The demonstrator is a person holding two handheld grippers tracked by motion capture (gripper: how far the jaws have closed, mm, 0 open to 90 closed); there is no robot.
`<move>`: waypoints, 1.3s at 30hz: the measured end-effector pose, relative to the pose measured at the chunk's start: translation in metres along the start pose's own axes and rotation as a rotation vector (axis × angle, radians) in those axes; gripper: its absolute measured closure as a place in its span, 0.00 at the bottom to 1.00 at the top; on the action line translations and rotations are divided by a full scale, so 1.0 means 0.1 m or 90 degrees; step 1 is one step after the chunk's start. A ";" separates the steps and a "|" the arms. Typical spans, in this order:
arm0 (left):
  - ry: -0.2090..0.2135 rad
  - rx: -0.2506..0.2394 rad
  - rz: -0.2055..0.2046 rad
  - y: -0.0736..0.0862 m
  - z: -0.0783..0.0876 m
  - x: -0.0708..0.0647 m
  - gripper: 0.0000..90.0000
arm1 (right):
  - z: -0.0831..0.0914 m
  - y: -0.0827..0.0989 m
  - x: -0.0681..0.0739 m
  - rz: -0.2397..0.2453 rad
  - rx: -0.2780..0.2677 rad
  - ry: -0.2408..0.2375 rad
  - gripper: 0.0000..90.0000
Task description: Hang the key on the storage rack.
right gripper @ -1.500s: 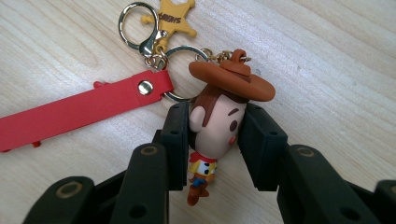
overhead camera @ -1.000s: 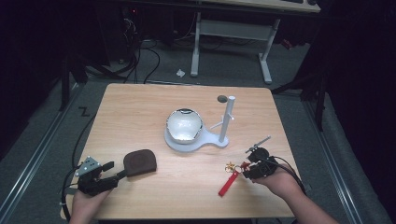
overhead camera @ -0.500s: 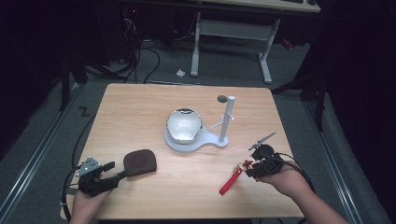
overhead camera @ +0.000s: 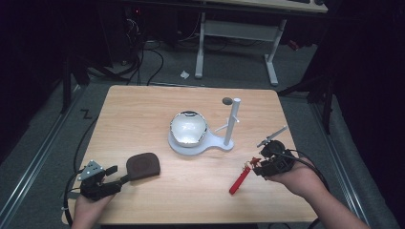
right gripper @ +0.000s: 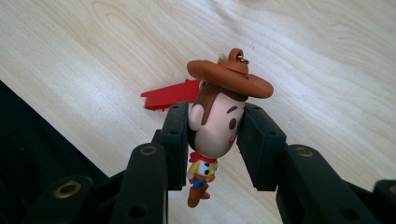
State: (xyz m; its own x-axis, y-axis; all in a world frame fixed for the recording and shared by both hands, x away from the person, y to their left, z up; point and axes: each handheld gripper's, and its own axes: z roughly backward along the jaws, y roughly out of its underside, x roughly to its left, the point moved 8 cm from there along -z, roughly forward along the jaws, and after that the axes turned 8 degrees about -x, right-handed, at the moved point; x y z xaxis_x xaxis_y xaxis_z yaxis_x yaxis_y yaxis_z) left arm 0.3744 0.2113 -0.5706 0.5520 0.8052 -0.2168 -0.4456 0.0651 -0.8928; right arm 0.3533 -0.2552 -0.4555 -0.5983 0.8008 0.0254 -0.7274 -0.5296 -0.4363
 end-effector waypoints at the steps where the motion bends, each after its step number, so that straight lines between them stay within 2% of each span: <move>1: 0.000 0.001 0.000 0.00 0.00 0.00 0.35 | 0.03 -0.02 0.00 0.004 0.000 0.002 0.72; 8: 0.000 0.000 0.000 0.00 0.00 0.00 0.35 | 0.15 -0.15 0.01 0.012 -0.004 0.014 0.72; 16: 0.001 0.001 0.001 0.00 0.00 0.01 0.35 | 0.26 -0.32 0.00 0.037 -0.018 0.024 0.72; 39: 0.002 0.002 0.003 0.01 0.00 0.02 0.35 | 0.44 -0.63 0.00 0.049 -0.035 0.038 0.72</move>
State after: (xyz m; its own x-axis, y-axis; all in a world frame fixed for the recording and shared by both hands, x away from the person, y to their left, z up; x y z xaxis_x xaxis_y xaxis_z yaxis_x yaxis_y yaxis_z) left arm 0.3753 0.2128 -0.5720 0.5525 0.8033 -0.2226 -0.4509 0.0634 -0.8903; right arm 0.3841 -0.2348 -0.3883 -0.6293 0.7747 -0.0622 -0.6599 -0.5749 -0.4838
